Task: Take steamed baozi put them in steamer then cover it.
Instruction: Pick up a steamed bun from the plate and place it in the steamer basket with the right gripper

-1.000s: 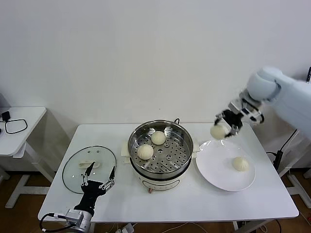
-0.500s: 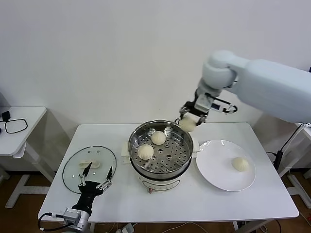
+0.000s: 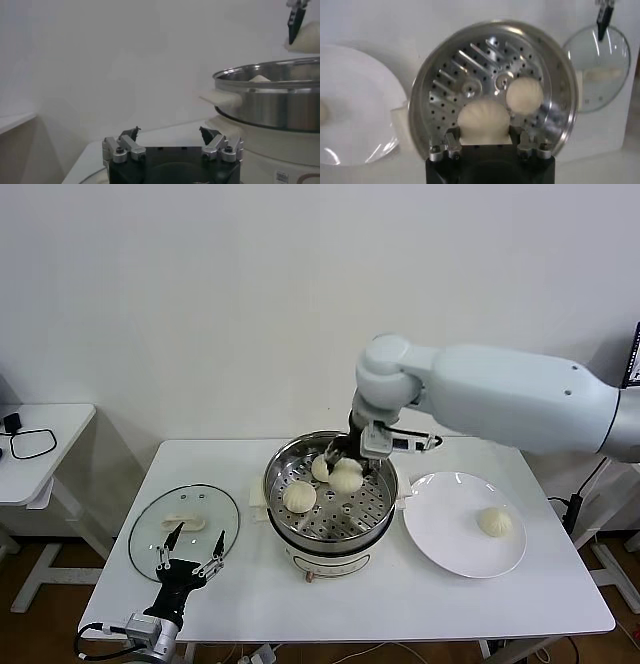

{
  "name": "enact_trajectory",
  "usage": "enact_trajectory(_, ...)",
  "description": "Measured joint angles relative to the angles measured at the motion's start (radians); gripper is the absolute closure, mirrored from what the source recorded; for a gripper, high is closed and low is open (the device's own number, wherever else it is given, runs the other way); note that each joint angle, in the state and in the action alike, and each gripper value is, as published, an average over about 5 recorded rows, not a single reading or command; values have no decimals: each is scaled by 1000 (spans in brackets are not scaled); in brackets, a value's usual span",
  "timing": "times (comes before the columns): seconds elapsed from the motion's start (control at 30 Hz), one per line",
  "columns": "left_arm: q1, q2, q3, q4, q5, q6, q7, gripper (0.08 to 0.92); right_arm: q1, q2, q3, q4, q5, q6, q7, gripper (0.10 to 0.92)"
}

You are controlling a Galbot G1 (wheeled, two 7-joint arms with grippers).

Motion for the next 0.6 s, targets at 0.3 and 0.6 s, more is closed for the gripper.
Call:
enact_trajectory(0.3, -3, 1, -8, 8, 0, -2, 2, 177, -31, 30, -20, 21, -2, 1, 13, 350)
enact_trajectory(0.6, -1, 0, -21, 13, -1, -4, 6, 177, -70, 57, -24, 9, -19, -1, 16, 347)
